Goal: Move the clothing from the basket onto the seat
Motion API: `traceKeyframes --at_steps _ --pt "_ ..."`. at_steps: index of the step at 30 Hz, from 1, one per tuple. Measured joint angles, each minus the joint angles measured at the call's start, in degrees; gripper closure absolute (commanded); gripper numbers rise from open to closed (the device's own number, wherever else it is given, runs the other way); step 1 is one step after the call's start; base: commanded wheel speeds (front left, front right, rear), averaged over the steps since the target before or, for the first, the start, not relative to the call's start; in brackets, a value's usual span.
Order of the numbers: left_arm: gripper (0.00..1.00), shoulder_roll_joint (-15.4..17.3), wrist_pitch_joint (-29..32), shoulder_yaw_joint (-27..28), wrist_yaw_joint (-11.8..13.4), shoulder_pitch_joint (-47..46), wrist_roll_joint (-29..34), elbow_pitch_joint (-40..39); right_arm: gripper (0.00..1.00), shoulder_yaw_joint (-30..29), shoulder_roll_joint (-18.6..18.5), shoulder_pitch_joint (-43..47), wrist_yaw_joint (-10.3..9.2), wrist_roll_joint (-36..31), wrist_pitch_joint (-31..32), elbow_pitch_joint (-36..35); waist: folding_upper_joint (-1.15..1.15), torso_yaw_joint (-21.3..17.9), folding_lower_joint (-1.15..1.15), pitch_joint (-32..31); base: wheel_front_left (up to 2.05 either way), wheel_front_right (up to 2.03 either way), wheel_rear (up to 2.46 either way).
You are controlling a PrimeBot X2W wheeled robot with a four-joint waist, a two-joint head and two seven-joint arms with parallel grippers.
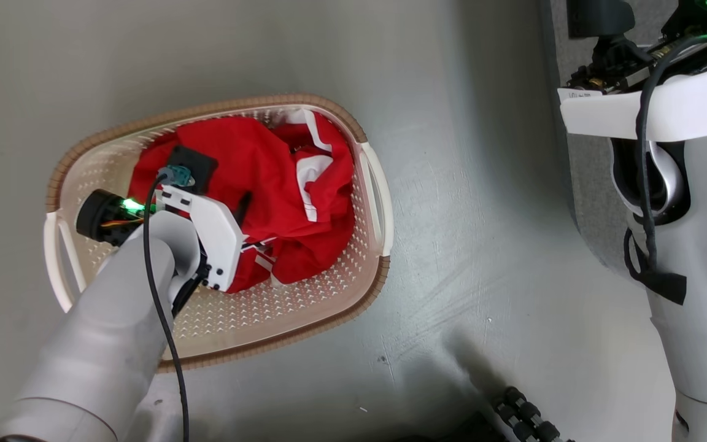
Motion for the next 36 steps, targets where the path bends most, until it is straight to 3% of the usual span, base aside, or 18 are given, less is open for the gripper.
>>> traceKeyframes --at_steps 17,18,19,36 --pt "0.0 0.35 0.36 -0.77 3.63 -4.39 3.09 4.13 0.0 1.72 -0.01 -3.04 0.0 1.04 0.0 -0.57 0.0 -2.23 0.0 4.87 0.0 0.0 0.0" --pt "0.53 0.42 0.35 -0.93 3.64 -4.52 3.13 4.41 0.0 1.77 -0.01 -3.28 0.0 1.27 0.0 -0.59 0.0 -2.34 0.0 5.07 0.0 0.0 0.0" --pt "1.0 0.49 0.21 -0.94 3.66 -4.67 3.19 4.5 0.0 1.79 -0.01 -3.36 0.0 1.44 0.0 -0.59 0.0 -2.45 0.0 5.25 0.0 0.0 0.0" --pt "1.0 -0.37 -4.56 0.01 3.99 -5.16 2.21 5.16 0.0 1.63 0.0 -4.1 0.0 1.46 0.0 0.77 0.0 -2.32 -0.01 5.14 0.0 0.0 0.0"
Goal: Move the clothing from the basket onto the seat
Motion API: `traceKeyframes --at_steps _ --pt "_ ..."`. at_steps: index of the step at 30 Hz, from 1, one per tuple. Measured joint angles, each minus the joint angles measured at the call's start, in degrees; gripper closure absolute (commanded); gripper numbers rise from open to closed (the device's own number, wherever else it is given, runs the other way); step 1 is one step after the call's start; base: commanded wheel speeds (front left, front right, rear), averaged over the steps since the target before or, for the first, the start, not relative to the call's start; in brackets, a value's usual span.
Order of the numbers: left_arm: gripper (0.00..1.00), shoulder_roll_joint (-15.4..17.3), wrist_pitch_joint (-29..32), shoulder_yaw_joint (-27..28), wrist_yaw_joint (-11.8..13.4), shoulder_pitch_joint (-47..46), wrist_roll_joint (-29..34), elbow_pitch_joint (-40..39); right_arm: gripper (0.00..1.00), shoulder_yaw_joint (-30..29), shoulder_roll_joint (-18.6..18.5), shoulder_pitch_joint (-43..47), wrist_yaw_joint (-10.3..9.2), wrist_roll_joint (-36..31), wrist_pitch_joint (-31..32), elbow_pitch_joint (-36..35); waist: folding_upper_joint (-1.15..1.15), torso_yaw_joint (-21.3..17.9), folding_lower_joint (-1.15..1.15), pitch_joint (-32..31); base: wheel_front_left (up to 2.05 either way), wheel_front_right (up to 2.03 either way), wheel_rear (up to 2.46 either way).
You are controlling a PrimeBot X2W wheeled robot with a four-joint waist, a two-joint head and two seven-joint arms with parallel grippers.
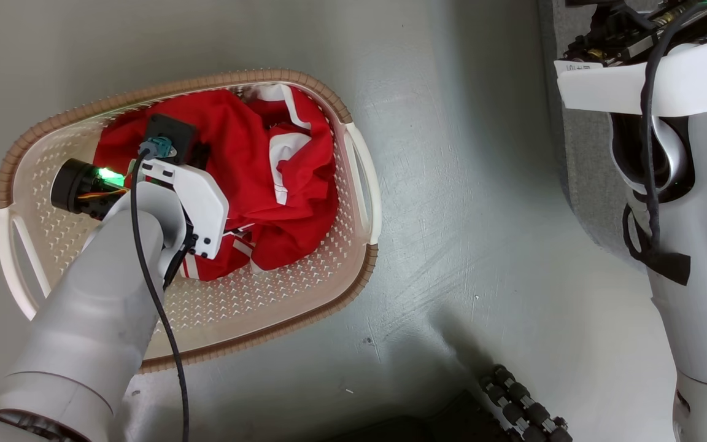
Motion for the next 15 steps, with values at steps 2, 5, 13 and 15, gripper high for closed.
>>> traceKeyframes --at_steps 2,5,13,15 --pt "1.0 -0.18 -0.88 0.45 -0.02 0.01 -0.42 -0.24 0.0 -0.13 0.0 0.0 0.0 -0.02 0.0 0.09 0.0 0.17 0.0 -0.19 0.0 0.0 0.0" --pt "1.0 -0.4 -2.1 1.23 -0.68 0.06 -1.57 -0.68 0.0 -0.36 0.0 0.0 0.0 -0.1 0.0 0.27 0.0 0.45 0.0 -0.56 0.0 0.0 0.0" --pt "1.0 -0.74 -6.04 3.18 -2.52 1.23 -4.08 -2.16 0.0 -0.97 -0.01 0.01 0.0 -1.37 0.0 1.31 0.0 1.49 0.0 -1.96 0.0 0.0 0.0" --pt "1.0 -0.73 -6.81 3.5 -2.85 1.98 -4.69 -2.32 0.0 -1.05 -0.01 0.02 0.0 -1.65 -0.01 1.51 0.0 1.79 0.0 -2.4 0.0 0.0 0.0"
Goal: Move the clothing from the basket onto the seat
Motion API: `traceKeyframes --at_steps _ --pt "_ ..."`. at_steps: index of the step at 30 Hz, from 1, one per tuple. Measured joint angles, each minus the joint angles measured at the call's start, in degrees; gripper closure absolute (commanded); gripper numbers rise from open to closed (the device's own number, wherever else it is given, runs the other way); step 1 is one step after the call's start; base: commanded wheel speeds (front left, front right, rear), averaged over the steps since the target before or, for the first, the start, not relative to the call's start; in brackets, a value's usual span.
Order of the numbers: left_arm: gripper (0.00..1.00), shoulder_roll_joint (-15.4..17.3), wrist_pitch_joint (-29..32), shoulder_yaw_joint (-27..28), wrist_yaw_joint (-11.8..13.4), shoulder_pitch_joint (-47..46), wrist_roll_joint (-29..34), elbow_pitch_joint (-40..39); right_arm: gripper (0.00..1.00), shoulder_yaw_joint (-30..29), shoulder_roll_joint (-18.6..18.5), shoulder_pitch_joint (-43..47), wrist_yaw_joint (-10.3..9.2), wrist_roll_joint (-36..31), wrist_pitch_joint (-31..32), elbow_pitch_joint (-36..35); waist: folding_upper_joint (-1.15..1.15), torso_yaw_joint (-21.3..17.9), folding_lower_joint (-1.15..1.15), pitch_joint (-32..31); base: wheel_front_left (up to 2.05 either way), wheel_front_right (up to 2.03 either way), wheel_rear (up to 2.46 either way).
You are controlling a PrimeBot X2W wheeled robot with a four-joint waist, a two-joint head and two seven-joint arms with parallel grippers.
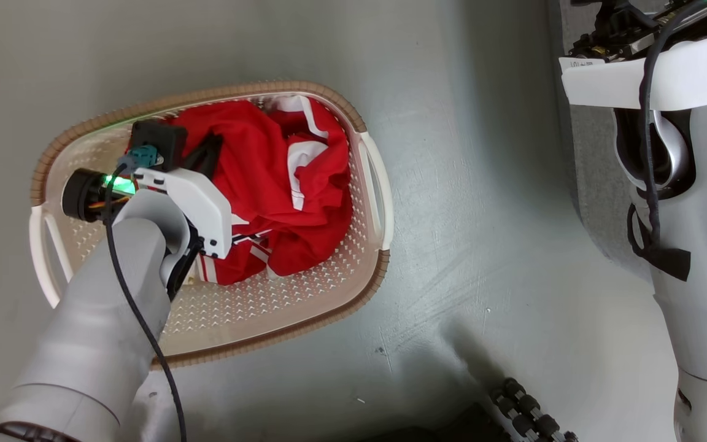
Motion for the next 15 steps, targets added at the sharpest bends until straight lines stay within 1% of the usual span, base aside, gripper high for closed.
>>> traceKeyframes --at_steps 7,15 --pt "1.0 -0.04 -2.93 0.25 -1.13 2.13 -1.53 -1.43 0.0 -0.51 -0.01 0.05 0.0 -1.01 0.01 0.52 0.0 1.27 0.0 -2.09 0.0 0.0 0.0" --pt "1.0 -0.21 -5.25 0.59 -1.68 5.17 -2.8 -3.65 0.0 -1.1 -0.07 0.35 0.0 -3.02 0.0 1.38 0.0 2.65 0.0 -4.76 0.0 0.0 0.0"
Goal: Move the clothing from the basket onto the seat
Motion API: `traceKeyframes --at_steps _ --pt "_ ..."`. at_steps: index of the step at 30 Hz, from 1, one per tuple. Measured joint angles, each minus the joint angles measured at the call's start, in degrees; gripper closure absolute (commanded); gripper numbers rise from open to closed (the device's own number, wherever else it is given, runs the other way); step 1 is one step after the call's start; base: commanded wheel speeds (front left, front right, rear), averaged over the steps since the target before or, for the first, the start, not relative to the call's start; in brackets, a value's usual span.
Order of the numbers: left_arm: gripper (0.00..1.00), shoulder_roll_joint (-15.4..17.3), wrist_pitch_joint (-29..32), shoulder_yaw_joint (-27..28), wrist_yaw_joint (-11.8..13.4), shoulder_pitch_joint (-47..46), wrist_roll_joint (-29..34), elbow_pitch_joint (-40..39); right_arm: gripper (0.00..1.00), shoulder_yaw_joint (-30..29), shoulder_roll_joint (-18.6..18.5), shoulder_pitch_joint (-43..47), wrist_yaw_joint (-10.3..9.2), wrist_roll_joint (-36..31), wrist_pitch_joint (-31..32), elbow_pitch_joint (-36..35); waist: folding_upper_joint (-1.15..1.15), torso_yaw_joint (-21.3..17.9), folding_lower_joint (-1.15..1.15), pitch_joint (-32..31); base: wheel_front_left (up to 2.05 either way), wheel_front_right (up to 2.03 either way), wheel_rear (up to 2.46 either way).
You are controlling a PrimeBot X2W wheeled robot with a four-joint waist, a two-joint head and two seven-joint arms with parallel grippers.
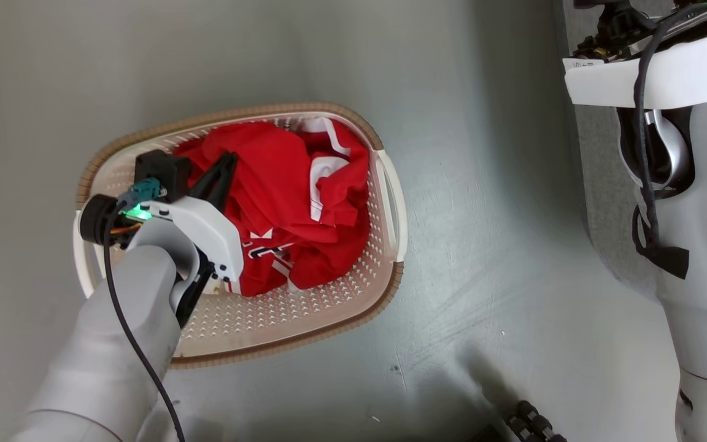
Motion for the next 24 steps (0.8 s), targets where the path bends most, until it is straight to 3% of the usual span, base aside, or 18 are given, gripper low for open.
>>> traceKeyframes --at_steps 24 --pt "1.0 0.32 -2.27 5.92 -0.77 10.19 -6.49 -10.46 0.0 -3.21 -2.13 7.81 0.0 -2.55 0.0 3.2 0.0 5.06 0.0 -11.41 0.0 0.0 0.0"
